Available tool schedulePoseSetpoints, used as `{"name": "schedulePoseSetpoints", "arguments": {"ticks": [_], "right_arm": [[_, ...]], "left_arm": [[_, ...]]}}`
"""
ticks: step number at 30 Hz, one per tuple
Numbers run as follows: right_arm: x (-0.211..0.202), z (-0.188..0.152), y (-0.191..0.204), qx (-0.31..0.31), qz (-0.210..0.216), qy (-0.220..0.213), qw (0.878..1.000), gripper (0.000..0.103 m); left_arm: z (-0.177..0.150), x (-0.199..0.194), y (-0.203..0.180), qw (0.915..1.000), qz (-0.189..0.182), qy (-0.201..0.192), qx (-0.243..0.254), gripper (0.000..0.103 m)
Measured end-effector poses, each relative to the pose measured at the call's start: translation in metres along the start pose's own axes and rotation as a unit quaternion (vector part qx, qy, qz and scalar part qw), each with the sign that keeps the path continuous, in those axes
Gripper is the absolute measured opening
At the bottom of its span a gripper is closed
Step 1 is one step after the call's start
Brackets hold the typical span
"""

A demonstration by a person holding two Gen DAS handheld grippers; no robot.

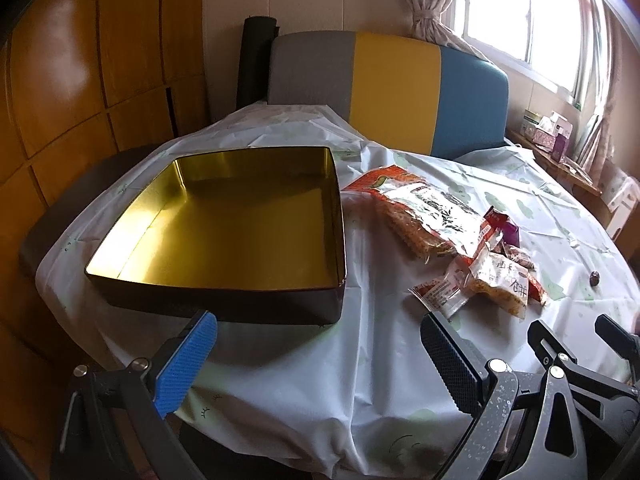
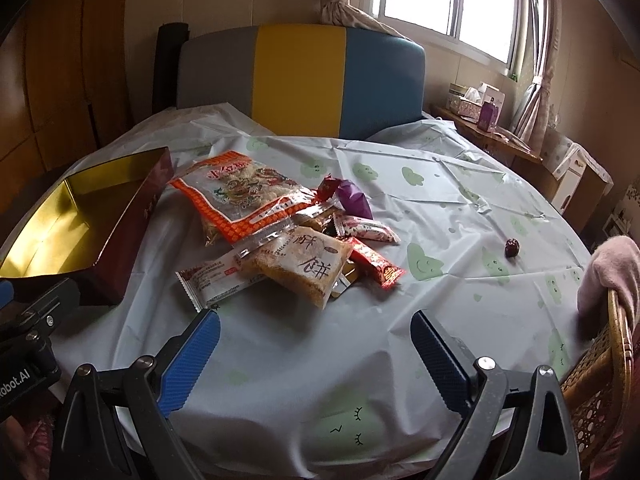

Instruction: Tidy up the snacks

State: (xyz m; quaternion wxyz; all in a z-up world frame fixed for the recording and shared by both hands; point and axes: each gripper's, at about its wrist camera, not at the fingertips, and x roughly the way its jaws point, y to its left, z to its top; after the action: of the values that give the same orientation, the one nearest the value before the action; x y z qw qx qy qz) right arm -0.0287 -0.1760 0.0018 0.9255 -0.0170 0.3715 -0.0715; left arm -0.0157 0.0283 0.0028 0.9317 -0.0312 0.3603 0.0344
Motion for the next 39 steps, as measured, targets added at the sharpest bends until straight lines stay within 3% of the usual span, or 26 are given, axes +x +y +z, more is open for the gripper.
{"name": "schedulePoseSetpoints", "arguments": {"ticks": [20,27,34,35,39], "right_arm": [[-0.001,0.005,-0.024,0.013,0.002,0.007,1.000,0.097],[0.018,0.041,-0.057,0.006,0.032,0.032,0.999,0.093],[0.066,0.112,-0.104,-0.032,0.063,0.059,0.996,0.093],[0.077,0.121,-0.111,-0.037,0.068,0.062,0.995,0.093],[0.120,0.134,-0.141,-0.001,0.081,0.079,0.994,0.090]], "left_arm": [[-0.002,-0.003,-0.008,0.9999,-0.010,-0.003,0.014,0.102],[-0.004,0.002,-0.015,0.9982,-0.046,0.003,0.037,0.102],[0.002,0.014,-0.044,0.9925,-0.070,0.028,0.097,0.102],[0.005,0.018,-0.047,0.9916,-0.074,0.037,0.099,0.100],[0.019,0.035,-0.054,0.9883,-0.095,0.075,0.092,0.077]]}}
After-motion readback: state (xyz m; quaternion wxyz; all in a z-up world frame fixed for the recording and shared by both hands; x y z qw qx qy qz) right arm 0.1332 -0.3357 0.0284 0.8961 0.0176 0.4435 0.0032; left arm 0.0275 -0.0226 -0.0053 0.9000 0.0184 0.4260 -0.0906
